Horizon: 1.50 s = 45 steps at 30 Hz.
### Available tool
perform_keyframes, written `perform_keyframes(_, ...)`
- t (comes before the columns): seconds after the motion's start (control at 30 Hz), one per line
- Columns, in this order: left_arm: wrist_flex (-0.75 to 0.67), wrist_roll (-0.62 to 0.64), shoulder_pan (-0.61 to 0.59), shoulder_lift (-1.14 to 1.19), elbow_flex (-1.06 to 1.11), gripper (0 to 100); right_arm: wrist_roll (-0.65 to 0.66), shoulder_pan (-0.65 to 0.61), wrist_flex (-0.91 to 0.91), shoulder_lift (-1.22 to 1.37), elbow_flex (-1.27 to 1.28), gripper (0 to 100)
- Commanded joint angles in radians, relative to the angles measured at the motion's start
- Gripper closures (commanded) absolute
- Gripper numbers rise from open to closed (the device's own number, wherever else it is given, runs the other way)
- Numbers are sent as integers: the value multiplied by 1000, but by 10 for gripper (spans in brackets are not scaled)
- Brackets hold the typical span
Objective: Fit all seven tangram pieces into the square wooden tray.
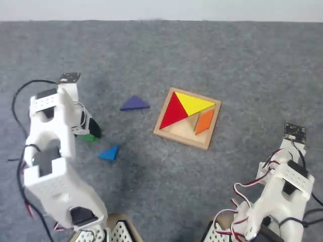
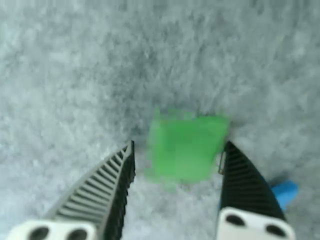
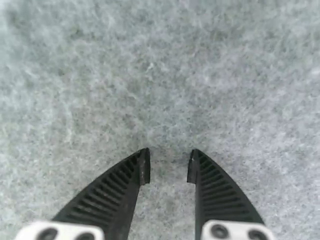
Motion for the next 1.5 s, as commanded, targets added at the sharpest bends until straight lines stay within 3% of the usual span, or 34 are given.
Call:
perform_keyframes(0.0,-5,32,57,55,-56,739,9,-18,-5,-18,0,872)
perform_keyframes(0.13,12,66,109,66,-56,746,9,-18,-5,-18,0,872)
perform_keyframes(0.37,69,64,146,41,-56,897,8,-16,-5,-18,0,872)
perform_keyframes(0.57,140,71,230,-112,-56,957,8,-16,-5,-18,0,872)
perform_keyframes(0.8,204,74,296,-279,-56,945,8,-16,-5,-18,0,872)
perform_keyframes(0.9,203,71,250,-269,-59,853,8,-16,-4,-18,0,872)
perform_keyframes(1.23,143,51,198,-12,-160,836,8,-16,-4,-16,2,872)
perform_keyframes(1.47,147,29,252,112,-251,833,8,-16,-5,-15,2,872)
